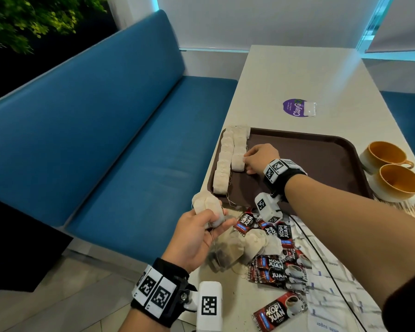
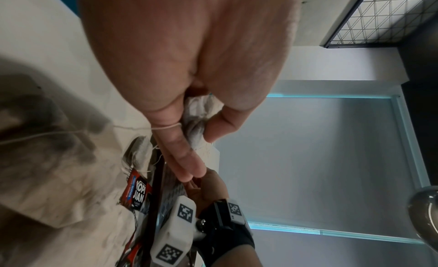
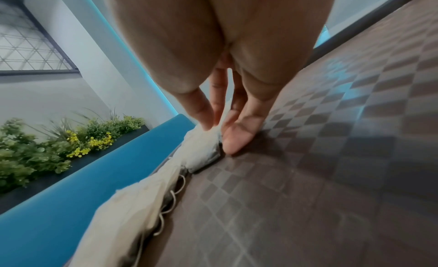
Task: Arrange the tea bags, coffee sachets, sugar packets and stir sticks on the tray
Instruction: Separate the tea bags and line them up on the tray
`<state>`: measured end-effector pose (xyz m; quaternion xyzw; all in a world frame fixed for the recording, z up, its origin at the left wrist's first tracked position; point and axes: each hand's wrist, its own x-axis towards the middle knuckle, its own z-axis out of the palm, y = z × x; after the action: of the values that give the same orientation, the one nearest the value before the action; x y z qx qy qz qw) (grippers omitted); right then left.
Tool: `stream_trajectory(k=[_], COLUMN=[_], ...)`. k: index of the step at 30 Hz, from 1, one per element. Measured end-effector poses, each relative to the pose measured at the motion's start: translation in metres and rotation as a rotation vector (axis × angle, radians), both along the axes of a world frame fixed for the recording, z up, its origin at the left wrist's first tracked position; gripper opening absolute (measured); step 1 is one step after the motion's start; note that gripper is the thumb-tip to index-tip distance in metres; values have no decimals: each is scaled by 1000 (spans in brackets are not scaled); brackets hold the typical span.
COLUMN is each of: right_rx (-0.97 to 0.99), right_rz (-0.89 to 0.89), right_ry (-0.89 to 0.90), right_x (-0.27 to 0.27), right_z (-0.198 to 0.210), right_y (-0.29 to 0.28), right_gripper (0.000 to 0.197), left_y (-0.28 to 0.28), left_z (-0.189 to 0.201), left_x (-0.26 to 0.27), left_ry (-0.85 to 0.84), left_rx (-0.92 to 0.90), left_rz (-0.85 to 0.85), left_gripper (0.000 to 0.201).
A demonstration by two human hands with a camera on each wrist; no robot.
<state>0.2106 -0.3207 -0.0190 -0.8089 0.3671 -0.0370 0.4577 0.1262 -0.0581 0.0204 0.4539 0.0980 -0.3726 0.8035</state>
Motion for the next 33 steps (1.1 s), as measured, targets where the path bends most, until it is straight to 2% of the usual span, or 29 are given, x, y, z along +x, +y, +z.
stream_trajectory(k=[4,11,14,19,25,33], right_rx=[46,-72,-120,-208,-247,-240], right_rz=[59,130,226,332,242,251], right_ry=[47,118,211,241,233,254], right_x=[3,13,20,27,37,55], right_z=[-4,9,12,4,-7,0], right_y=[-1,-20,-23,-22,-28,-35], right_gripper=[11,11,24,31,21,38], left_y=[-2,0,0,-2,-6,-2], left_z=[-1,-2,-2,-1,-4,-2], left_x=[0,2,4,7,10,11], left_ry=[15,6,-5,-14,-22,-35], left_rx=[-1,0,9,18,38,46], left_rz=[7,6,12,12,-5,-12], left_gripper=[26,25,24,23,22,24])
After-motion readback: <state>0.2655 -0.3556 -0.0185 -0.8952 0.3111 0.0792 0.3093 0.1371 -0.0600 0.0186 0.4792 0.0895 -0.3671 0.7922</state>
